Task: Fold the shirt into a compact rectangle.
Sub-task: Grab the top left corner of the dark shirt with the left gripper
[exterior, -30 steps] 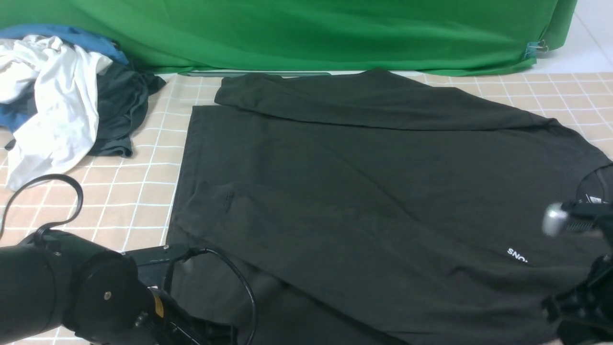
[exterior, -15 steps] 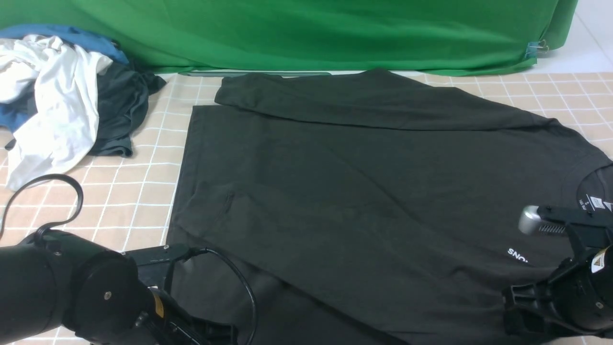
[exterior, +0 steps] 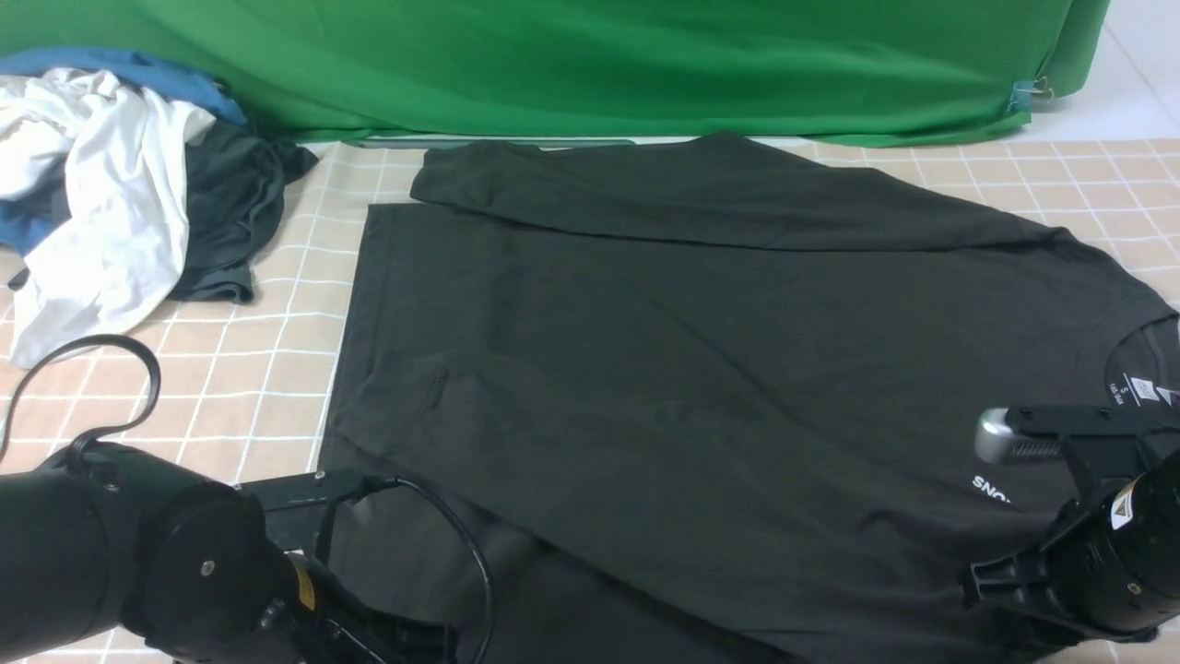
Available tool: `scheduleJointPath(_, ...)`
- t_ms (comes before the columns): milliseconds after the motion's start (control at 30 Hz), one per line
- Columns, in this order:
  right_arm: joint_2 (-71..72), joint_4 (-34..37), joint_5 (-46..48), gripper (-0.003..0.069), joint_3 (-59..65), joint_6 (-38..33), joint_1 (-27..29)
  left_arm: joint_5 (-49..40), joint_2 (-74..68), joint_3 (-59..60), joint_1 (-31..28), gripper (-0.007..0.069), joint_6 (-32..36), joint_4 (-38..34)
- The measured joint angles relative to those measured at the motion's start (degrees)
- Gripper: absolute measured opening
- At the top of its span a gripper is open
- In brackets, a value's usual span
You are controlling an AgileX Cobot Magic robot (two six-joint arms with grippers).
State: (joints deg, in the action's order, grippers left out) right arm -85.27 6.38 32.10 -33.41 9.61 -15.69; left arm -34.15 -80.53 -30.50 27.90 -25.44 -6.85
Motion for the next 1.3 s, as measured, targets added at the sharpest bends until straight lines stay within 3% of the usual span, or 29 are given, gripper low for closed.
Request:
scheduleJointPath(67, -0.3, -0.4, -0.2, 0.0080, 0.0, -1.4, -0.2, 0.1, 0.0, 0.0, 0.0, 0.0013, 0.0, 0.0)
scheduleJointPath(133, -0.2, -0.6, -0.4, 0.0063, 0.0, -2.5, -0.3, 0.1, 0.0, 0.0, 0.0, 0.0013, 0.0, 0.0)
scheduleJointPath(333, 2.2, -1.1, 0.9, 0.0056, 0.2, -2.6, -0.8, 0.0, 0.0, 0.0, 0.0, 0.0013, 0.0, 0.0)
scheduleJointPath(767, 13.8, -7.7, 17.2, 0.0055, 0.3, 1.3, -1.2, 0.0, 0.0, 0.0, 0.0, 0.0013, 0.0, 0.7)
scheduleJointPath(1033, 13.9, -9.7, 21.0, 0.0055, 0.3, 1.1, -1.2, 0.0, 0.0, -0.1, 0.0, 0.0013, 0.0, 1.6)
scheduleJointPath(1200, 13.9, -10.3, 23.1, 0.0088, 0.3, 0.9, -1.2, -1.9, 0.1, -0.4, 0.0, 0.0013, 0.0, 1.7)
scheduleJointPath(1300, 13.9, -11.3, 26.7, 0.0163, 0.5, 0.9, -1.2, -7.4, 1.1, -0.7, 0.0, 0.0013, 0.0, 1.5)
